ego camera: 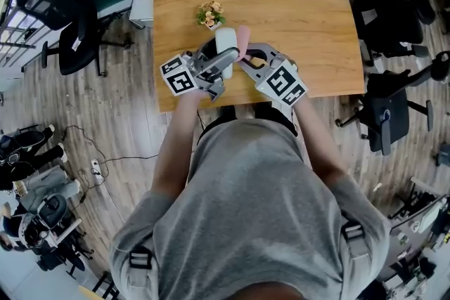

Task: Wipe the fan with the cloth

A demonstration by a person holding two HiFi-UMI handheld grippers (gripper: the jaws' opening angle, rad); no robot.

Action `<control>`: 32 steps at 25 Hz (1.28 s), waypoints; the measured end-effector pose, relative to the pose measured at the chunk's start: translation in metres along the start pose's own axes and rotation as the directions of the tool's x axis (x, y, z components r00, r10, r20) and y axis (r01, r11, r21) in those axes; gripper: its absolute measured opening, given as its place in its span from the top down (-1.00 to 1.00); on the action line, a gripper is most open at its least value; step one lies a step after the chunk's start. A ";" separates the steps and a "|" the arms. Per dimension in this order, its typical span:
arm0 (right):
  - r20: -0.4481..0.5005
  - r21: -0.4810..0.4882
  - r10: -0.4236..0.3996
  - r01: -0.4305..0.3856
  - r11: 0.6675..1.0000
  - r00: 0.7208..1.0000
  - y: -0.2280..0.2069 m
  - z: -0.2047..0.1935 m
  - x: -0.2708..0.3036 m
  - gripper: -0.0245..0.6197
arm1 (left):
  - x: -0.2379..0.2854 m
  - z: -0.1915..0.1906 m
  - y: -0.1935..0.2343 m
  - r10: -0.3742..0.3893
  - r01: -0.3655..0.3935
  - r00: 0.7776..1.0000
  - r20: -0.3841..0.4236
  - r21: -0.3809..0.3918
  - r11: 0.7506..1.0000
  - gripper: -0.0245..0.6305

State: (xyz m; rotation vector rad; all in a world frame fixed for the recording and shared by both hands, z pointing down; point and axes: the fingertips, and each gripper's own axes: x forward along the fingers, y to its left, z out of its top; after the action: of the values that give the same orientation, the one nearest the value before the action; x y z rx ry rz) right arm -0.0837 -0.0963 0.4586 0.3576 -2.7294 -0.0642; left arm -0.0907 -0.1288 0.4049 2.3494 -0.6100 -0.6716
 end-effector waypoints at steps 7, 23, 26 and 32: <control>0.019 0.014 -0.077 0.077 0.997 0.997 -0.003 0.010 0.000 0.81 | -0.016 -0.013 -0.003 -0.032 0.032 0.994 -0.100 -0.001 0.999 -0.26; 0.056 0.051 -0.232 0.229 0.972 0.971 -0.014 0.018 -0.003 0.80 | -0.048 -0.038 0.009 0.016 -0.008 0.966 -0.257 0.029 1.000 -0.26; 0.044 0.059 -0.255 0.252 0.966 0.966 -0.017 0.013 -0.004 0.80 | -0.053 -0.036 0.016 0.063 -0.053 0.961 -0.269 0.043 0.998 -0.26; 0.015 0.069 -0.307 0.305 0.950 0.952 -0.023 0.005 -0.009 0.80 | -0.058 -0.024 0.027 0.124 -0.098 0.955 -0.270 0.107 0.989 -0.26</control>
State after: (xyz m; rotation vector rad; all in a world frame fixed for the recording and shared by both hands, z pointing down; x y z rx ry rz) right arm -0.0726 -0.1163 0.4482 0.8029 -2.6812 -0.0622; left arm -0.1278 -0.1045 0.4576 2.4149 -0.6521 -0.2616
